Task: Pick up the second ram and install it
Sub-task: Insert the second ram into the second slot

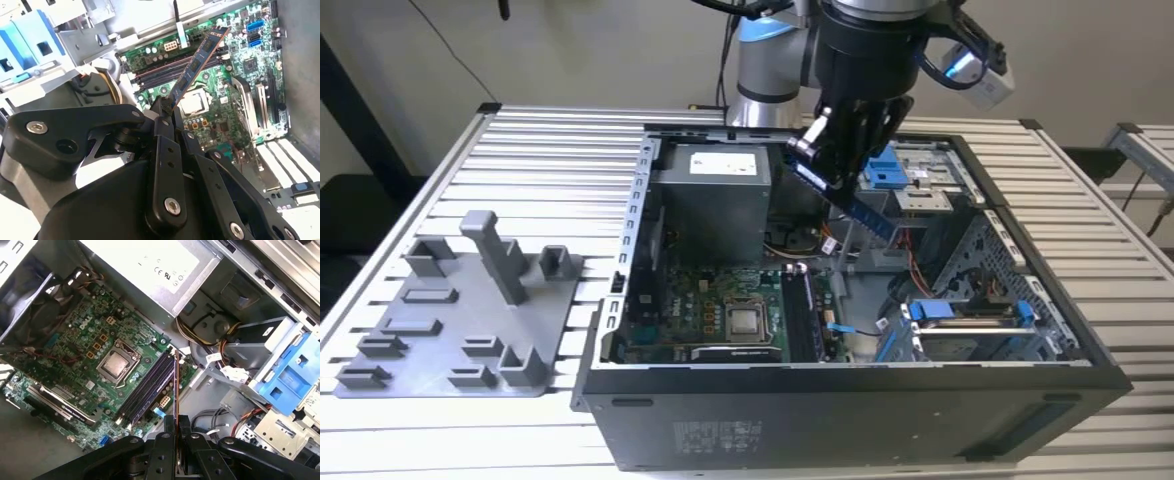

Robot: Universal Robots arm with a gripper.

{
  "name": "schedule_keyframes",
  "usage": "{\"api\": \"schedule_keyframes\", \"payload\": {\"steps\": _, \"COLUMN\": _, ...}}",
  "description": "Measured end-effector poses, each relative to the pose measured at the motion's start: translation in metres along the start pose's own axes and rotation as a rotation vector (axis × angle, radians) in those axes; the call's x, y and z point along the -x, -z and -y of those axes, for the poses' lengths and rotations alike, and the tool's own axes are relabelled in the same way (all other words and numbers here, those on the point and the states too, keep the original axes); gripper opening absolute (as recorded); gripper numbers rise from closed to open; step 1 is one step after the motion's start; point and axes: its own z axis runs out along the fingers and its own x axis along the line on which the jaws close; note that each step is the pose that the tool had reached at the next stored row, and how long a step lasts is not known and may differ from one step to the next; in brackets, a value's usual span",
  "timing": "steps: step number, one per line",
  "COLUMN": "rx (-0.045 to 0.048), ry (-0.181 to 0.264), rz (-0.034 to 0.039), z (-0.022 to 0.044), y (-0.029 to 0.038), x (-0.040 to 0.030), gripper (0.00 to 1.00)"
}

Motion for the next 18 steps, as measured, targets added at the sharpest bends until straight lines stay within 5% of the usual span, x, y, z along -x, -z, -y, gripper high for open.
{"api": "schedule_keyframes", "payload": {"steps": 3, "rx": 0.0064, "ry": -0.012, "rz": -0.0117, "z": 0.0003, "y": -0.0003, "x": 0.0002, "gripper": 0.14}}
{"api": "schedule_keyframes", "payload": {"steps": 9, "rx": 0.0408, "ry": -0.017, "rz": -0.0667, "z": 0.0028, "y": -0.0007, "x": 0.0031, "gripper": 0.14}}
{"api": "schedule_keyframes", "payload": {"steps": 18, "rx": 0.0410, "ry": -0.050, "rz": -0.0693, "z": 0.0030, "y": -0.0014, "x": 0.0032, "gripper": 0.14}}
